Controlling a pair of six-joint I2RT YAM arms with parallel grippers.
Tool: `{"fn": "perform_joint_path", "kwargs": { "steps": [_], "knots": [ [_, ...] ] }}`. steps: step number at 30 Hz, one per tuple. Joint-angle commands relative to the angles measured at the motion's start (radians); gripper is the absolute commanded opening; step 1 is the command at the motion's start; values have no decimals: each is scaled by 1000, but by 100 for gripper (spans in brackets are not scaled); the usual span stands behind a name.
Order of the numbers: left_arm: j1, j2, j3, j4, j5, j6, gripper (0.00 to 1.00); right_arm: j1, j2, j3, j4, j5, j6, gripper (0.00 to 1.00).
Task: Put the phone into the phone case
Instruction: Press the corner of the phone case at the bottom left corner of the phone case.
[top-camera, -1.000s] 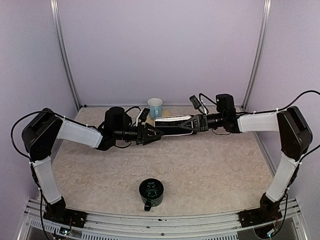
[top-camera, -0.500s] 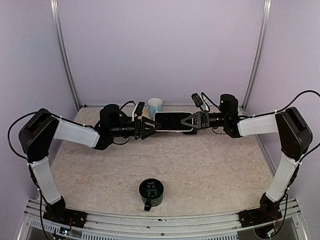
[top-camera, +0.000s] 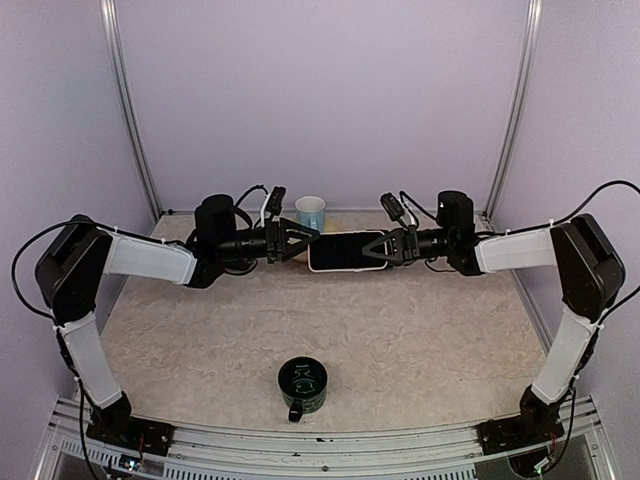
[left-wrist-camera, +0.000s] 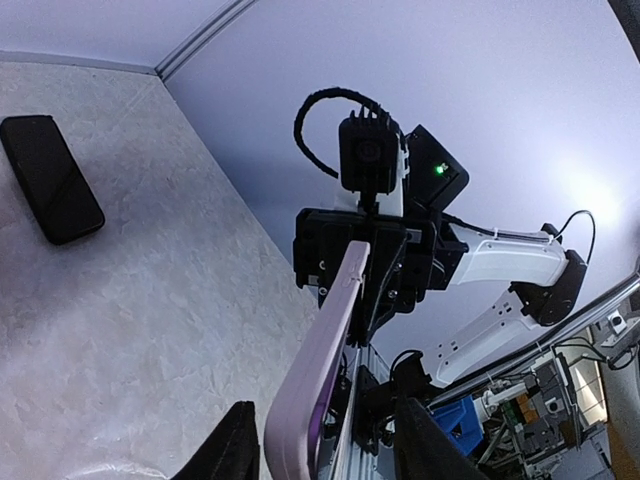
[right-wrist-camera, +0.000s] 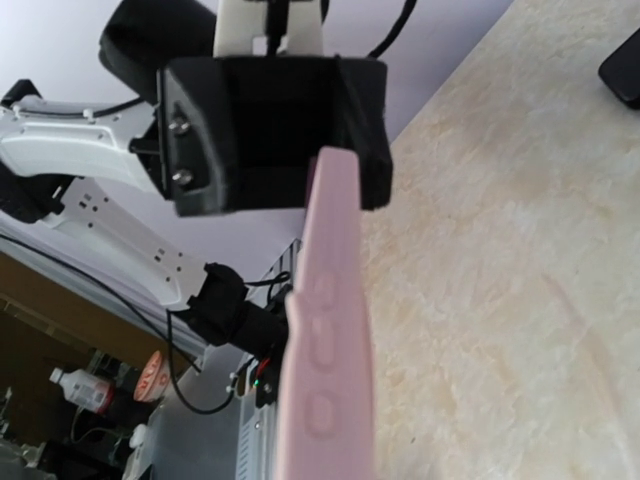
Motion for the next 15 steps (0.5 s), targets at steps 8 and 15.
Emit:
{"fn": "perform_joint_path", "kwargs": {
  "steps": [8, 15],
  "knots": [
    [-20, 58, 92, -75, 52, 74, 4, -3, -7, 16, -45, -36, -48, 0],
    [-20, 10, 91, -215, -31, 194, 0, -8, -10, 88, -295, 18, -261, 0]
  ]
}}
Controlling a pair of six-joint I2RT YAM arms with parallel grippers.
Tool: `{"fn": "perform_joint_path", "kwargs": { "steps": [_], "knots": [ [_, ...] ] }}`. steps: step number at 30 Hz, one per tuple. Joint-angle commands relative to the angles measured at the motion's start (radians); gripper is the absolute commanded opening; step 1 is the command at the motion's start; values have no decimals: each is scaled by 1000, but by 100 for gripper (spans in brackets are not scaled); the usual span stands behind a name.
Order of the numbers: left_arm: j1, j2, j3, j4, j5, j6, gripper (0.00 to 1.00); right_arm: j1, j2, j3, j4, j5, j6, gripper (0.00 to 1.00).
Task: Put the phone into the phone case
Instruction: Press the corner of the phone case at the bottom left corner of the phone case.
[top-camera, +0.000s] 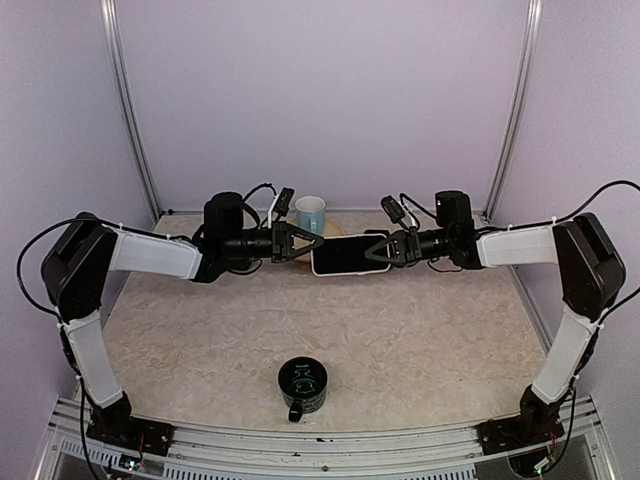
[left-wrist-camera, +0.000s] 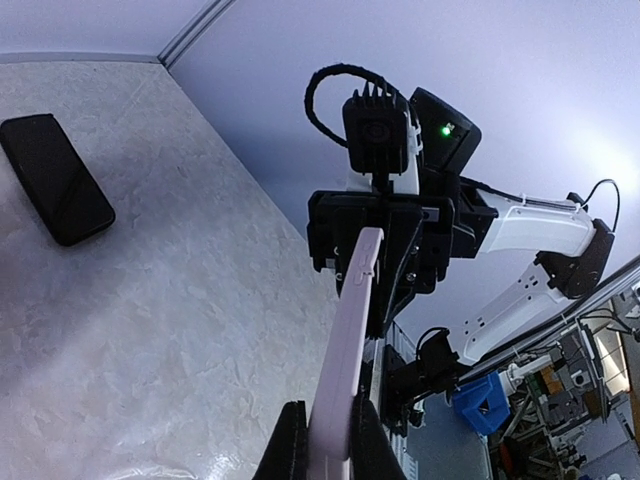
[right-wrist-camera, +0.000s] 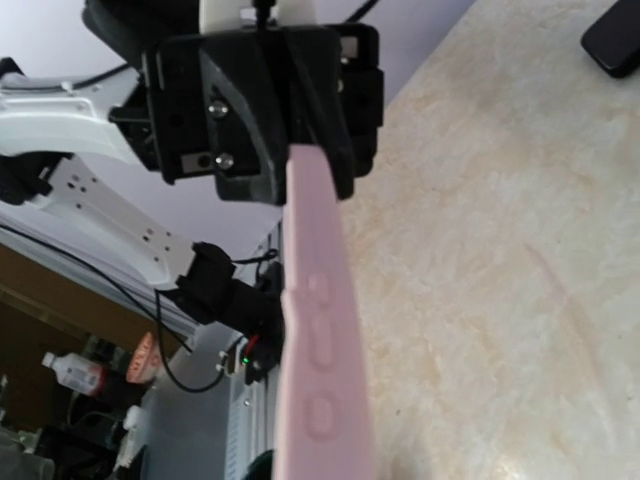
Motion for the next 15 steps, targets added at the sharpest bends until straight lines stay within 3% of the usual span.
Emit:
{"fn": "perform_joint_path", "kwargs": {
  "steps": [1, 10, 15],
  "knots": [
    [-8, -37, 7, -68, -39, 49, 0, -1, -11, 51, -114, 27, -148, 0],
    [49, 22, -120, 618, 156, -466, 0, -32, -4, 11, -80, -4, -206, 0],
    [56, 83, -121, 851, 168, -639, 16, -34, -9, 6, -72, -10, -217, 0]
  ]
}}
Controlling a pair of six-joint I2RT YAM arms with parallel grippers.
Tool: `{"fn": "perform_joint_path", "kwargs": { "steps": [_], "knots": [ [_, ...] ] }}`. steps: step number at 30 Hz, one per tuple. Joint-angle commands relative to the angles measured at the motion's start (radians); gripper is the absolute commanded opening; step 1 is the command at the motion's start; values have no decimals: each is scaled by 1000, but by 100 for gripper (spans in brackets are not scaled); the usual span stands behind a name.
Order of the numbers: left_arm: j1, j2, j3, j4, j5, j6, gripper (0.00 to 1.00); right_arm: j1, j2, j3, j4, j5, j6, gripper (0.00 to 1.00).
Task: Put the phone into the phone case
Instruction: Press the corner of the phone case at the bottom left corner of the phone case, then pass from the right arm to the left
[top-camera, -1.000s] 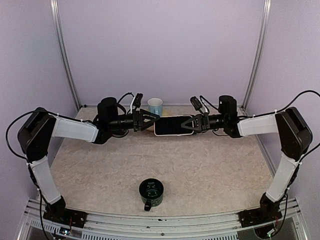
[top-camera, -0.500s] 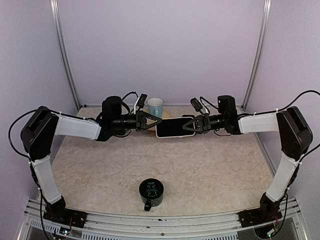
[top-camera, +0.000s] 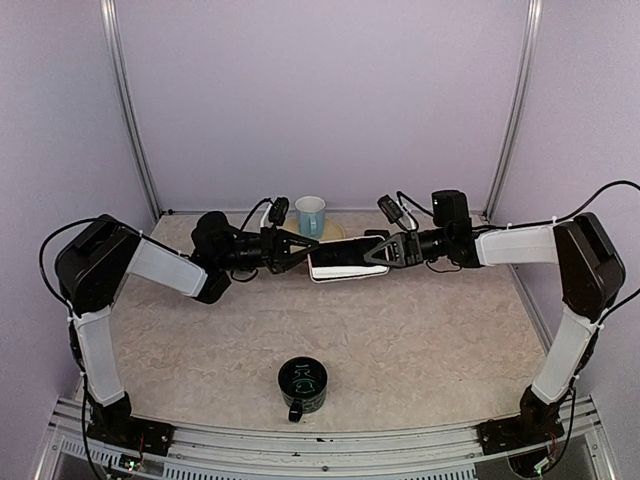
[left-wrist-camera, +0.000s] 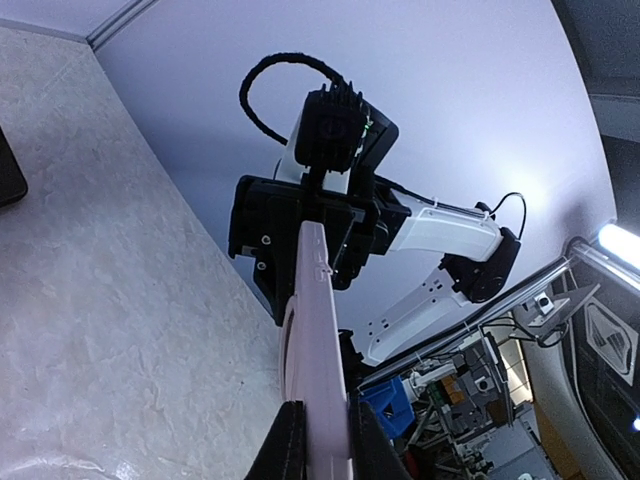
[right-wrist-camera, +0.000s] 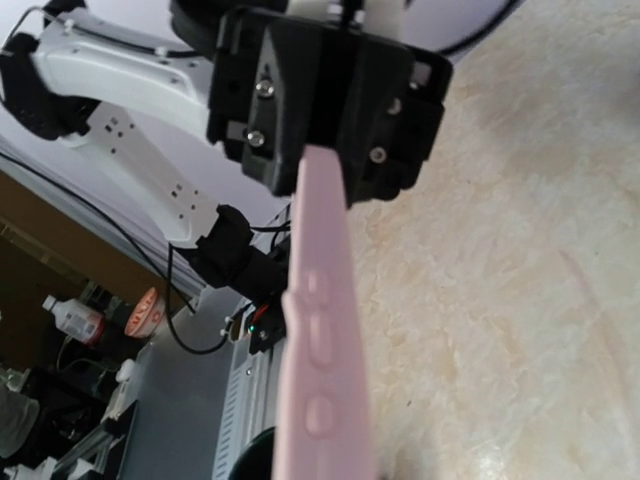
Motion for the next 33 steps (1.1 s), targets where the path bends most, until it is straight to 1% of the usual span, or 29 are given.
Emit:
{"fn": "perform_joint_path", "kwargs": {
  "steps": [1, 4, 6, 8, 10, 12, 16, 18, 20, 25, 29, 33],
  "knots": [
    [39, 14, 2, 344, 57, -238, 21, -36, -11, -20, 10, 48, -55, 0],
    [41, 5, -5, 281, 50, -193, 38, -35, -18, -23, 13, 45, -56, 0],
    [41, -11, -8, 188, 37, -128, 46, -35, -22, -23, 13, 45, -57, 0],
    [39, -40, -3, 46, 18, -31, 50, -35, -26, -22, 9, 46, -60, 0],
    [37, -68, 11, -130, -11, 86, 55, -35, -27, -20, 5, 45, -62, 0],
    [30, -102, 28, -285, -41, 225, 58, -35, -29, -18, 0, 43, -64, 0],
    [2, -138, 82, -584, -114, 429, 69, -35, -34, -11, -6, 32, -62, 0],
    [-11, -149, 104, -673, -152, 500, 71, -34, -35, -2, -17, 23, -65, 0],
    [-17, -158, 122, -733, -174, 557, 77, -33, -32, 13, -59, 20, -89, 0],
    [-15, -177, 203, -893, -194, 704, 82, -14, -7, 46, -156, -4, -163, 0],
    [-24, -183, 243, -978, -166, 783, 82, 13, 9, 73, -247, -8, -248, 0],
    [-43, -167, 290, -1070, -134, 845, 82, 29, 19, 89, -278, -22, -281, 0]
  ]
}}
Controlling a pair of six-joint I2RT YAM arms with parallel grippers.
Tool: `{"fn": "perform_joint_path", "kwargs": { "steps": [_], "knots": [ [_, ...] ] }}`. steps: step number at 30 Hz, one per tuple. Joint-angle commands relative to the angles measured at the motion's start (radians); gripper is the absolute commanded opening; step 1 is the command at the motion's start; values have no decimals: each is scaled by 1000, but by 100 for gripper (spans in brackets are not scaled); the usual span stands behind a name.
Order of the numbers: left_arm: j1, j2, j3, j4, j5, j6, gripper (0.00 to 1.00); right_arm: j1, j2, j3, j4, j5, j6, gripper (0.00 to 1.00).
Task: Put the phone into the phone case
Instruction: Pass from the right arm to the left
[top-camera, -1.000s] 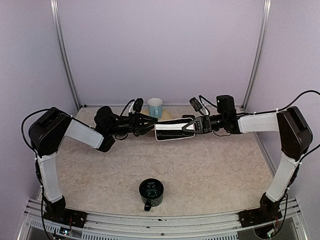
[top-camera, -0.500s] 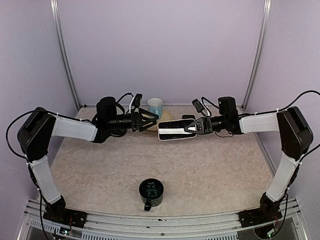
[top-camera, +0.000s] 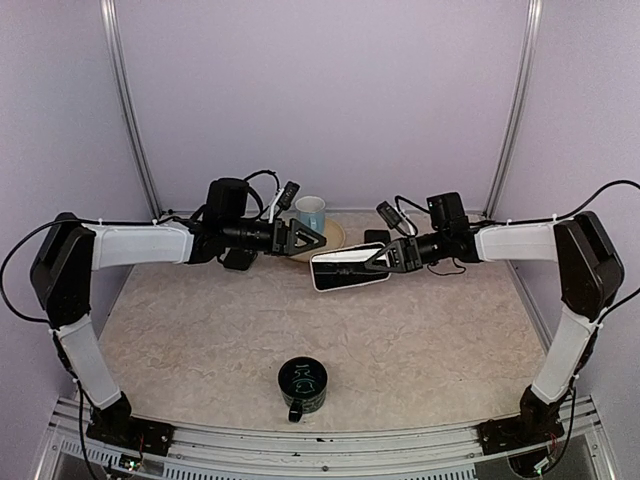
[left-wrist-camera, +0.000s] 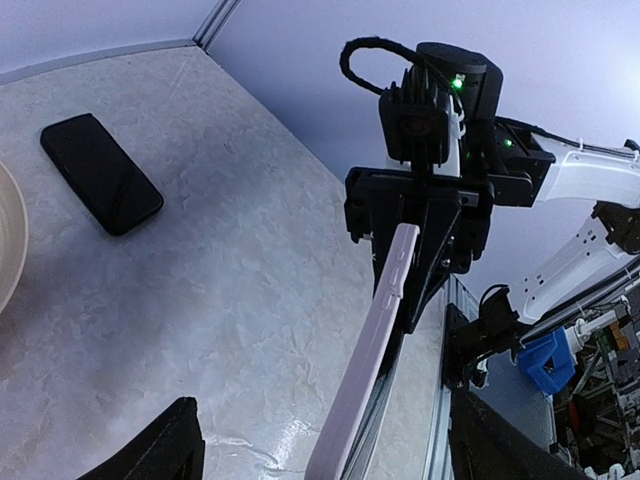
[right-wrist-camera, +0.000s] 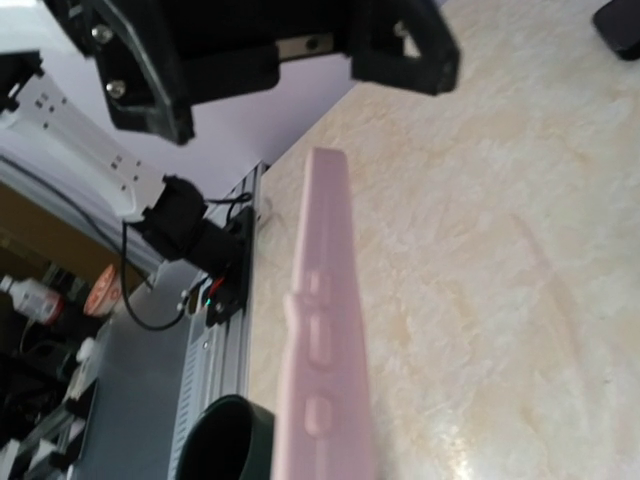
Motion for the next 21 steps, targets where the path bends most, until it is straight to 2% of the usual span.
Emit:
{"fn": "perform_joint_path", "kwargs": {
  "steps": [1, 12, 21],
  "knots": [
    [-30, -13, 71, -163, 42, 135, 82, 26, 14, 50, -51, -68, -81, 0],
    [-78, 68, 212, -414, 125, 284, 78, 66, 36, 85, -156, -82, -172, 0],
    [-113, 135, 306, -601, 110, 404, 75, 106, 35, 110, -211, -86, -220, 0]
  ]
}}
